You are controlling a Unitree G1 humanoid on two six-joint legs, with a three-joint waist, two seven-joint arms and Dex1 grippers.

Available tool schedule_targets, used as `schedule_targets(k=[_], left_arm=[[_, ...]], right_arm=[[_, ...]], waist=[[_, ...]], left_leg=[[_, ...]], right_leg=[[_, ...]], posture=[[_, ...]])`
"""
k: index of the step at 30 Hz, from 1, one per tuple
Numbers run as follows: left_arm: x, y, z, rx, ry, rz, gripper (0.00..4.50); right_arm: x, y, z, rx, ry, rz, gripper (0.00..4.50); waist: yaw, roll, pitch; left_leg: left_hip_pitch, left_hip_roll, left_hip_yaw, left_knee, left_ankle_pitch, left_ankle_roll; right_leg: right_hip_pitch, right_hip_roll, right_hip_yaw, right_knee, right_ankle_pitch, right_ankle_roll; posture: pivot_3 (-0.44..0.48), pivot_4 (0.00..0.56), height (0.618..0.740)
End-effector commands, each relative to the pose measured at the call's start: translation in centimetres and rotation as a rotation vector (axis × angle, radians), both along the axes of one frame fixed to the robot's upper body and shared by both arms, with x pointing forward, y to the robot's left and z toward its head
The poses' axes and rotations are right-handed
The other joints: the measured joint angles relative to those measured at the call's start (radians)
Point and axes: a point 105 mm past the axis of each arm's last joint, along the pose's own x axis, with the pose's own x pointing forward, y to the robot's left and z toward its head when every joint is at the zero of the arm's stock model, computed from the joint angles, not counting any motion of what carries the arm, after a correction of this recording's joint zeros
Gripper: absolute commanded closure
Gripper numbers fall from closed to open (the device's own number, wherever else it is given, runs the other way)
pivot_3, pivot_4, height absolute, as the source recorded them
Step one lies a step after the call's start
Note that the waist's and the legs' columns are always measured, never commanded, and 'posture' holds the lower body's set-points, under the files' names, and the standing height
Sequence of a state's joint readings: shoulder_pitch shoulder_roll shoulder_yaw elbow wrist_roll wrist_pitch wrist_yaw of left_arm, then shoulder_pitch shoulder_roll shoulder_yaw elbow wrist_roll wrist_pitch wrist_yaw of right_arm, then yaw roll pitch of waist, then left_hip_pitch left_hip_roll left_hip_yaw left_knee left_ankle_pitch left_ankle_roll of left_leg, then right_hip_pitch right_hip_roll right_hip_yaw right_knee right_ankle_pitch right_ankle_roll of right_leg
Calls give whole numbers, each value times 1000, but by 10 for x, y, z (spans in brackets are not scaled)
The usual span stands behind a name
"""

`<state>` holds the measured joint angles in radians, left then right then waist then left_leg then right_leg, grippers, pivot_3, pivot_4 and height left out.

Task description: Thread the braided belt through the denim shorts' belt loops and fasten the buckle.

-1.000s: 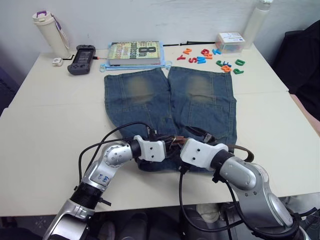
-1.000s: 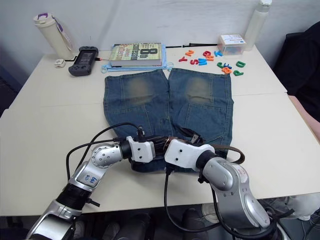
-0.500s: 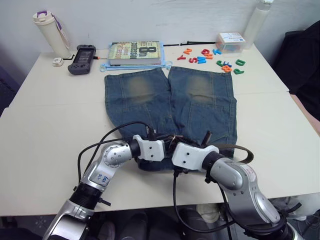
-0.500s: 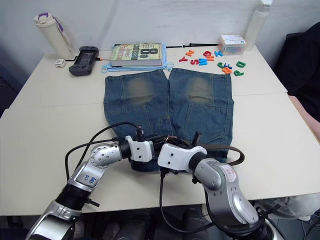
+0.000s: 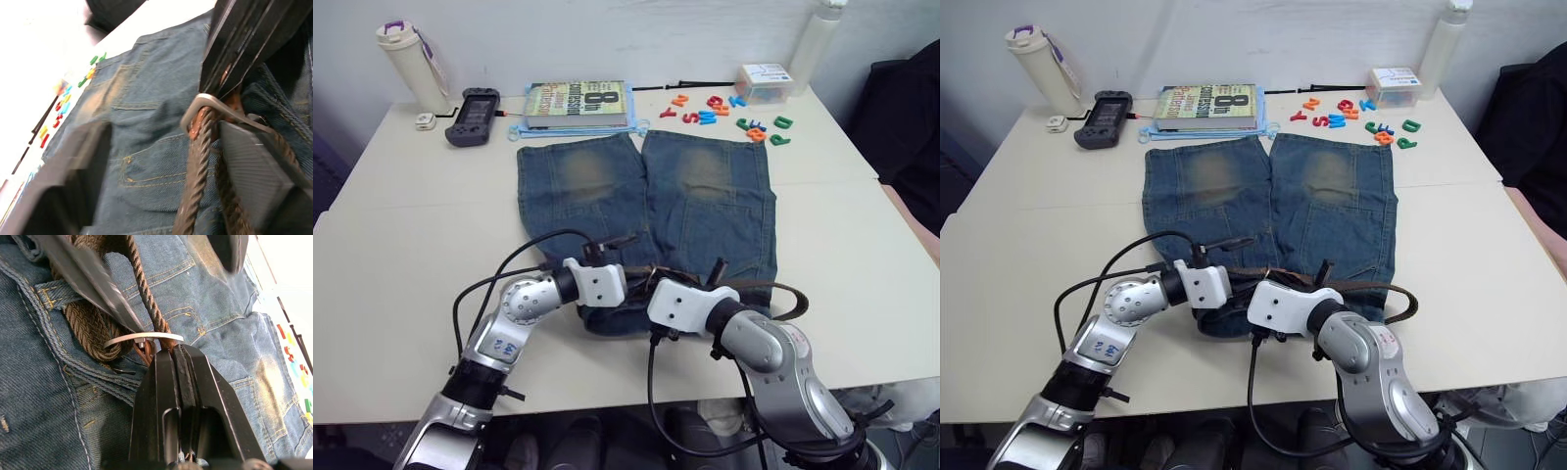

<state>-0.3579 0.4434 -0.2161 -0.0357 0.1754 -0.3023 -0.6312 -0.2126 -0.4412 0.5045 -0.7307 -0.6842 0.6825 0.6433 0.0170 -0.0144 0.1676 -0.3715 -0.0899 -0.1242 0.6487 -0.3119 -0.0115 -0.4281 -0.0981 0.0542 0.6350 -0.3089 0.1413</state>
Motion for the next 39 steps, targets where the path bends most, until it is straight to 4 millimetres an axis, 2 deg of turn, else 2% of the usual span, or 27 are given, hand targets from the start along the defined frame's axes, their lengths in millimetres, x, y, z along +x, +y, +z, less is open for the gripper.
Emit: schedule_targets(k=[1, 4, 7, 11, 19, 23, 31, 36, 39], left_arm=[[-31, 26, -1, -63, 137, -65, 376], [-42, 43, -14, -47, 244, -68, 376], [-42, 54, -24, -67, 336, -25, 376], [-40, 54, -28, -95, 388, 4, 376], [-38, 51, -51, -70, 604, 35, 376], [-37, 57, -61, -46, 666, 71, 376], [-41, 67, -69, -2, 664, 97, 376], [-41, 69, -70, 0, 655, 107, 376], [-41, 68, -70, -1, 649, 103, 376]], right_arm=[[1, -4, 11, 11, -52, -23, 4500], [1, -4, 11, 11, -53, -24, 4500], [0, -5, 11, 11, -54, -23, 4500], [0, -5, 12, 11, -56, -22, 4500], [-3, -11, 17, 16, -66, -31, 4500], [-4, -33, 25, -19, -90, -75, 4500], [-15, -79, 40, -93, -140, -155, 4500], [-25, -112, 27, -164, -86, -254, 4500], [-25, -113, 25, -161, -82, -260, 4500]], waist=[[-12, 0, 0], [-18, 0, 0], [-14, 0, 0], [-17, 0, 0], [-18, 0, 0], [-17, 0, 0], [-17, 0, -1], [-18, 0, -1], [-21, 0, -1]], left_leg=[[0, 0, 0, 0, 0, 0], [0, 1, 0, -1, 0, 0], [1, 1, -1, 0, 0, 0], [1, 0, -1, 0, 0, 0], [1, 0, -1, -1, 0, 0], [1, 0, -1, -1, 0, 0], [3, 2, 0, -2, 0, 0], [3, 2, 0, -2, -1, 0], [4, 2, 1, -2, -1, 0]], right_leg=[[0, 0, 0, 0, 0, 0], [0, 0, 0, 0, 0, 0], [1, 0, 0, 0, 0, 0], [2, 0, 0, -1, 0, 0], [2, 0, 0, -1, 0, 0], [2, 0, 0, -1, 0, 0], [2, 1, 0, -1, 0, 0], [3, 1, 0, -2, 0, 0], [3, 1, 1, -2, 0, 0]], posture=[[0, 150, 740], [0, 150, 740], [0, 150, 740], [0, 150, 740], [0, 150, 740], [0, 150, 740], [0, 150, 740], [0, 150, 740], [0, 150, 740]])
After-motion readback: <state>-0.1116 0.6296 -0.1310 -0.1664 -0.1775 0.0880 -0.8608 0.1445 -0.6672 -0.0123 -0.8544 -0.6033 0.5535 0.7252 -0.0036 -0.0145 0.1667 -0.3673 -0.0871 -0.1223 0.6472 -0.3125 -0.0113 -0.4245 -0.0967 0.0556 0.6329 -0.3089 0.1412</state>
